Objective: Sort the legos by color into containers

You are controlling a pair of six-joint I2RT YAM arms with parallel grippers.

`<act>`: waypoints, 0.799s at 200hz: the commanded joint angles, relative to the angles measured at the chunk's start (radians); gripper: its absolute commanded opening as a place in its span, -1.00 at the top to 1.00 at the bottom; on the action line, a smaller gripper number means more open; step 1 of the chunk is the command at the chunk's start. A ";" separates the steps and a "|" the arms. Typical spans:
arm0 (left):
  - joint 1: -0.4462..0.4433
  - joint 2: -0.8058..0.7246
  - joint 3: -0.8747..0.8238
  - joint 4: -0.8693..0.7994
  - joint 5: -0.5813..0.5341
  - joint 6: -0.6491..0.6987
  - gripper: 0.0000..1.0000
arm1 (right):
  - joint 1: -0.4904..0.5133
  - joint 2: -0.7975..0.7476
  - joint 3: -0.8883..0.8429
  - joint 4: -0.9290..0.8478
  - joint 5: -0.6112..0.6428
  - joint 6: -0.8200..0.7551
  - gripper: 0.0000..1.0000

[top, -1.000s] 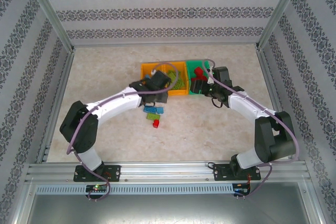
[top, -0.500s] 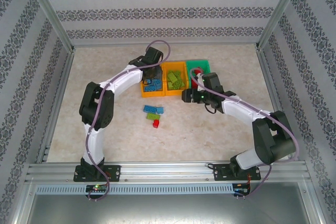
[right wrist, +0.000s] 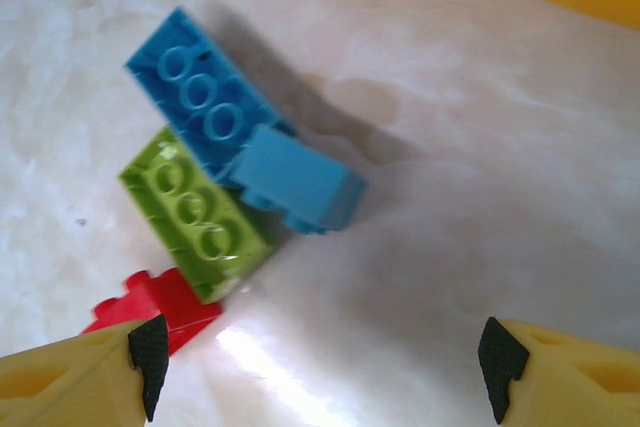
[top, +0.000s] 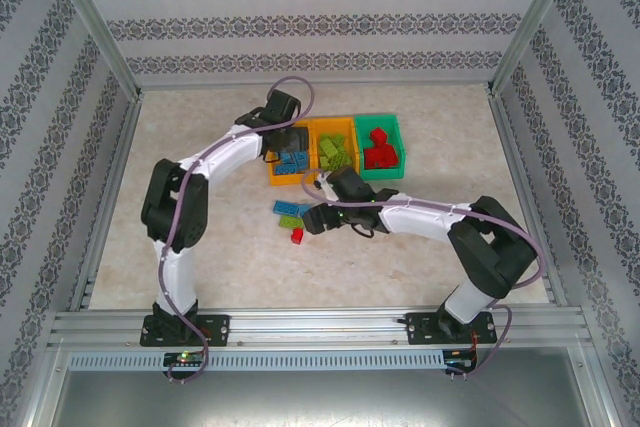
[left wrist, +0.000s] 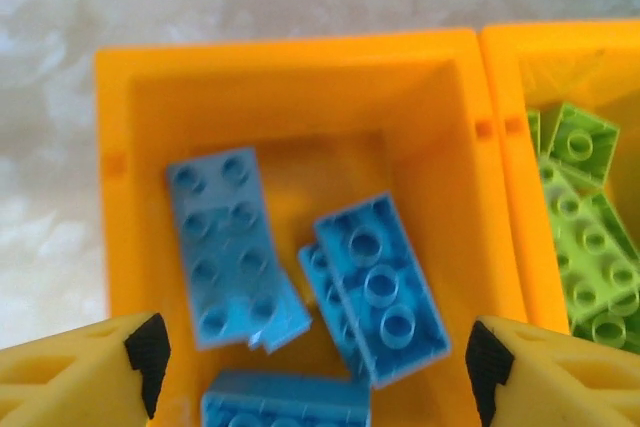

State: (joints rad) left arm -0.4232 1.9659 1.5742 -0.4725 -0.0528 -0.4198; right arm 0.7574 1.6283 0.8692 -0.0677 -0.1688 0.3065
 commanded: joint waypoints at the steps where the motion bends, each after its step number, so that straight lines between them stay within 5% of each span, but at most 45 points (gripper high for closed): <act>1: 0.005 -0.144 -0.101 0.058 -0.002 -0.017 -0.73 | 0.050 -0.003 -0.002 0.032 0.018 -0.040 -0.69; 45: 0.009 -0.282 -0.284 0.097 0.034 -0.055 -0.98 | 0.138 0.024 -0.007 0.030 0.007 -0.168 -0.73; 160: 0.035 -0.468 -0.548 0.143 0.051 -0.119 -0.99 | 0.212 0.109 0.038 0.041 0.061 -0.255 -0.66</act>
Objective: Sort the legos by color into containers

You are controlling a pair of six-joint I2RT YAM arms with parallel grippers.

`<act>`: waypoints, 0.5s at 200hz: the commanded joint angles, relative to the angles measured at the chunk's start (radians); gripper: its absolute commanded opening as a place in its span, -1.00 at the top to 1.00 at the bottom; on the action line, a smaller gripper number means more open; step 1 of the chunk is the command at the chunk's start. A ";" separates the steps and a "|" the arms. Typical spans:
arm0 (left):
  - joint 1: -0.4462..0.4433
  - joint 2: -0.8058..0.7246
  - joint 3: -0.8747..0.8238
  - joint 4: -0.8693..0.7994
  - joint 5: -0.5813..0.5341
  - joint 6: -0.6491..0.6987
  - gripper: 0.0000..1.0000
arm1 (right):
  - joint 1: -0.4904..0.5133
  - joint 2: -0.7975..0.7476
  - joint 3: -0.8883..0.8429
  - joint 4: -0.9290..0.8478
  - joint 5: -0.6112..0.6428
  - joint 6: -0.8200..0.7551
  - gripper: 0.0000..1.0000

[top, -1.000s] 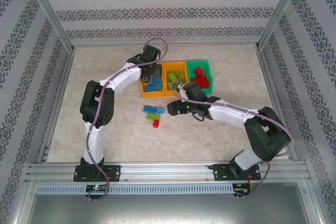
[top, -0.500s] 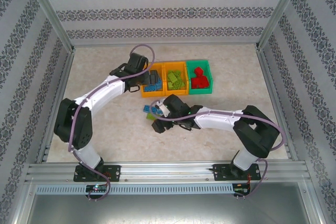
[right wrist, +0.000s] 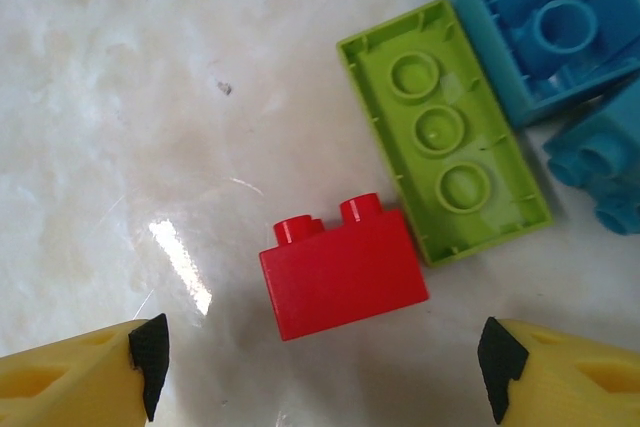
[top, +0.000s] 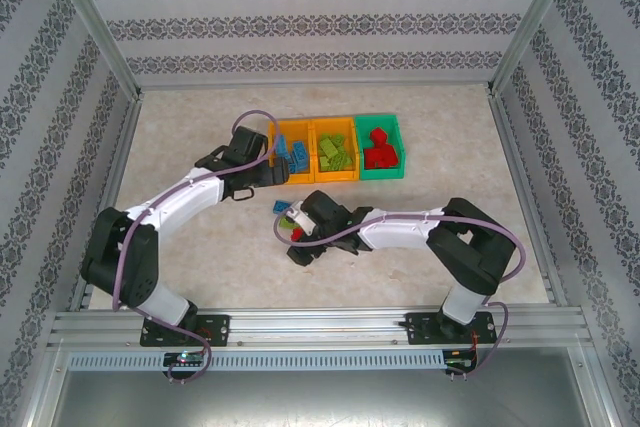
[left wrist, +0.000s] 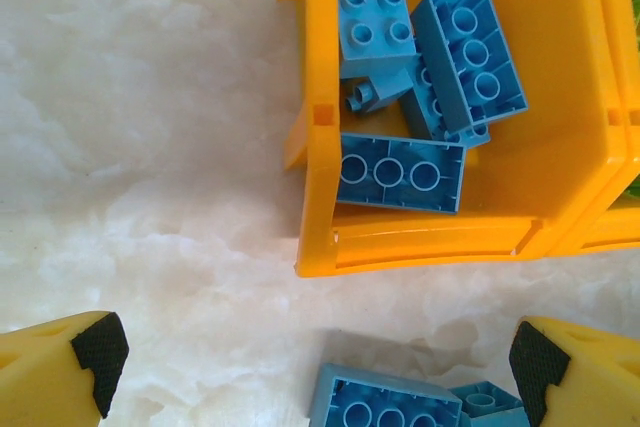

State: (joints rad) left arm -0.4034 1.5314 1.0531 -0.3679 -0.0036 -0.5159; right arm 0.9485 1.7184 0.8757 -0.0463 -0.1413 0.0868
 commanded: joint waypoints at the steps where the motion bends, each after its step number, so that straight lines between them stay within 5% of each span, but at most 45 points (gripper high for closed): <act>1: 0.015 -0.034 -0.028 0.038 0.003 -0.023 -0.99 | 0.021 0.020 0.031 0.020 0.034 -0.036 -0.66; 100: 0.017 -0.059 -0.108 0.087 0.031 -0.021 -0.99 | 0.048 0.072 0.080 0.018 0.088 -0.051 -0.54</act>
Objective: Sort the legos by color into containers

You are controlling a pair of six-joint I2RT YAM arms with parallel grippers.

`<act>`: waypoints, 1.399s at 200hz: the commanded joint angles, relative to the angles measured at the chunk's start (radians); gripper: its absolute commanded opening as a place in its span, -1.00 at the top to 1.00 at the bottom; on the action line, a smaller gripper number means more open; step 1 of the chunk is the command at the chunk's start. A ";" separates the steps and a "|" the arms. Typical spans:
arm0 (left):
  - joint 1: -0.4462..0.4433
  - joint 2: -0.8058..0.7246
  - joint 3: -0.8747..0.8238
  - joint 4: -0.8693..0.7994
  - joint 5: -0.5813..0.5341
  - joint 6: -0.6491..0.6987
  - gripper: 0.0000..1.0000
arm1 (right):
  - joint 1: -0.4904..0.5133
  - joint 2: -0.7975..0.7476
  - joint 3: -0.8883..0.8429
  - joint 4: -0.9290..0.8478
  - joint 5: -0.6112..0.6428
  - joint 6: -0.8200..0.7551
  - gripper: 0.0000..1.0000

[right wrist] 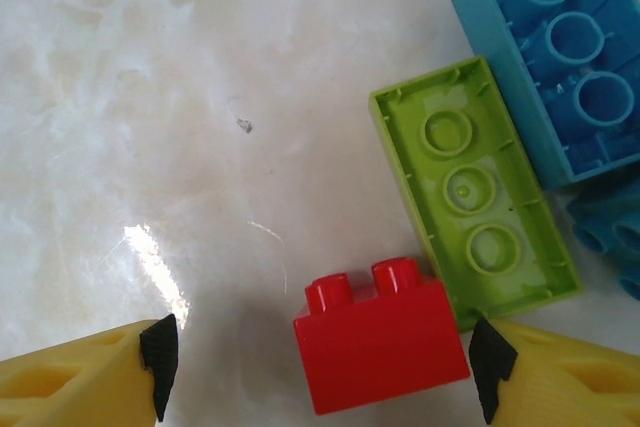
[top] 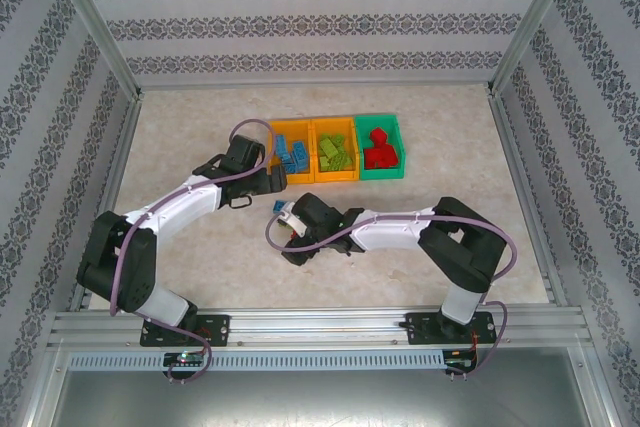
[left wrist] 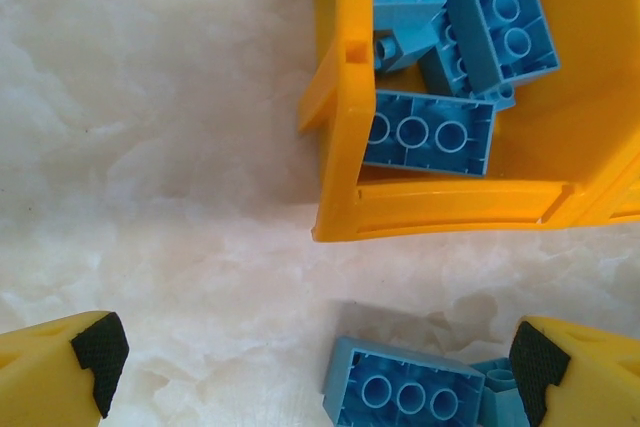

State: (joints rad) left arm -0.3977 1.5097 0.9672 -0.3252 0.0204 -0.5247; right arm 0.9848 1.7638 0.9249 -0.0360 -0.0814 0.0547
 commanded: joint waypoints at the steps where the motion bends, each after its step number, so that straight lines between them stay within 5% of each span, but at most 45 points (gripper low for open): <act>1: 0.011 -0.038 -0.023 0.044 0.007 -0.013 -0.99 | 0.011 0.026 0.031 0.007 0.029 -0.018 -0.54; 131: 0.014 -0.052 -0.032 0.038 0.004 -0.011 -0.99 | 0.029 0.043 0.031 -0.020 0.068 -0.029 0.19; 202: 0.013 -0.050 -0.057 0.033 0.000 0.000 -0.99 | 0.012 -0.091 -0.037 0.011 0.078 0.000 0.33; 238: 0.013 -0.073 -0.079 0.036 0.002 0.010 -0.99 | -0.116 -0.242 -0.099 0.055 -0.027 0.036 0.36; 280: 0.004 -0.098 -0.100 0.009 0.003 0.040 -0.99 | -0.410 -0.341 -0.080 0.061 -0.132 0.112 0.40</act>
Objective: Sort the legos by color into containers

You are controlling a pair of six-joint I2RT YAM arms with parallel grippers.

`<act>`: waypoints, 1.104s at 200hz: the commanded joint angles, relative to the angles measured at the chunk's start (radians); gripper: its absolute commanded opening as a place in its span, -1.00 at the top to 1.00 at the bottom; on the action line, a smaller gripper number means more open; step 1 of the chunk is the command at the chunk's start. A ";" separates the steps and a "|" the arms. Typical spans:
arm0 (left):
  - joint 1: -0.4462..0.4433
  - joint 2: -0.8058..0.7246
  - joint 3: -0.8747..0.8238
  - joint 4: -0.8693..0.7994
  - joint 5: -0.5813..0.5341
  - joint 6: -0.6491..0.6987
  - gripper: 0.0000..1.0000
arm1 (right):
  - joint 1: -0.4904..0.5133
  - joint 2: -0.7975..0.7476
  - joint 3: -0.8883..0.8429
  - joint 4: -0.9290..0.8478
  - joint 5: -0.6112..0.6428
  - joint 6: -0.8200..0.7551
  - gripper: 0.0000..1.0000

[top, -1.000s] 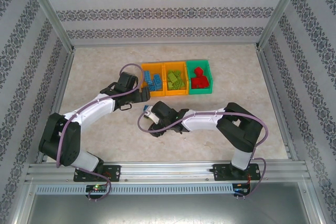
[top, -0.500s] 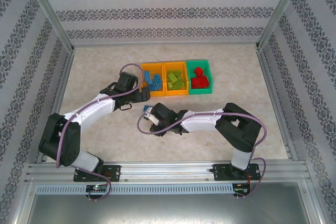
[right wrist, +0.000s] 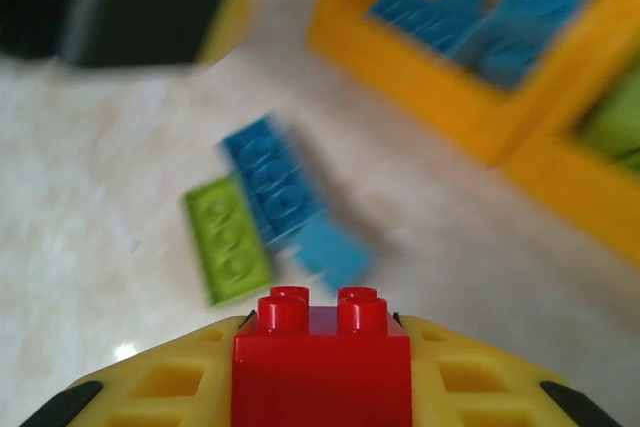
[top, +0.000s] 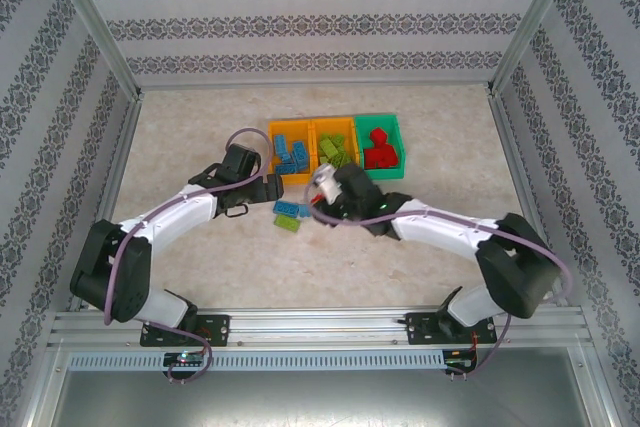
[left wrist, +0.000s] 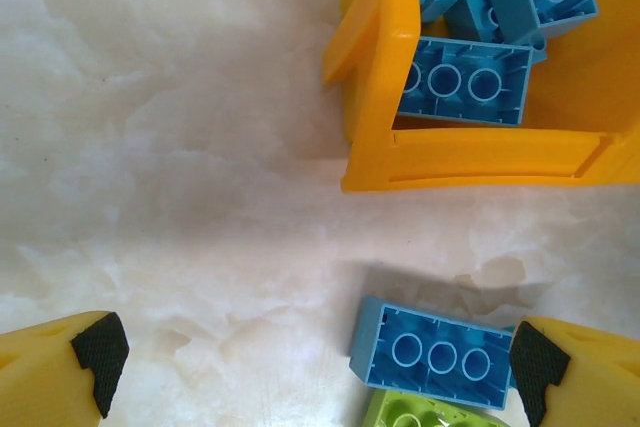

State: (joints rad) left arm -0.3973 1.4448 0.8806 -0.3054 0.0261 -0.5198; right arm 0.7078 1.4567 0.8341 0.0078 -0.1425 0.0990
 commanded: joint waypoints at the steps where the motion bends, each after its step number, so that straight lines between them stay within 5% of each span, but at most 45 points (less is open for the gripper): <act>1: 0.003 -0.034 -0.013 -0.012 -0.003 0.036 -0.99 | -0.140 -0.034 0.014 0.015 -0.071 0.070 0.39; 62: -0.094 -0.057 -0.070 -0.008 -0.011 0.069 -0.99 | -0.451 0.214 0.295 -0.136 -0.115 0.239 0.42; 132: -0.202 -0.011 -0.099 0.008 -0.008 0.147 -0.99 | -0.489 0.443 0.507 -0.249 -0.046 0.311 0.25; 177: -0.255 0.037 -0.053 0.009 -0.018 0.160 -1.00 | -0.493 0.431 0.493 -0.244 -0.040 0.324 0.05; 221: -0.304 0.137 0.063 -0.042 -0.026 0.099 -0.91 | -0.492 0.362 0.446 -0.225 -0.050 0.334 -0.35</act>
State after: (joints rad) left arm -0.6731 1.5372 0.8719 -0.3107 0.0185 -0.3885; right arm 0.2241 1.8900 1.3037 -0.2203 -0.1963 0.4202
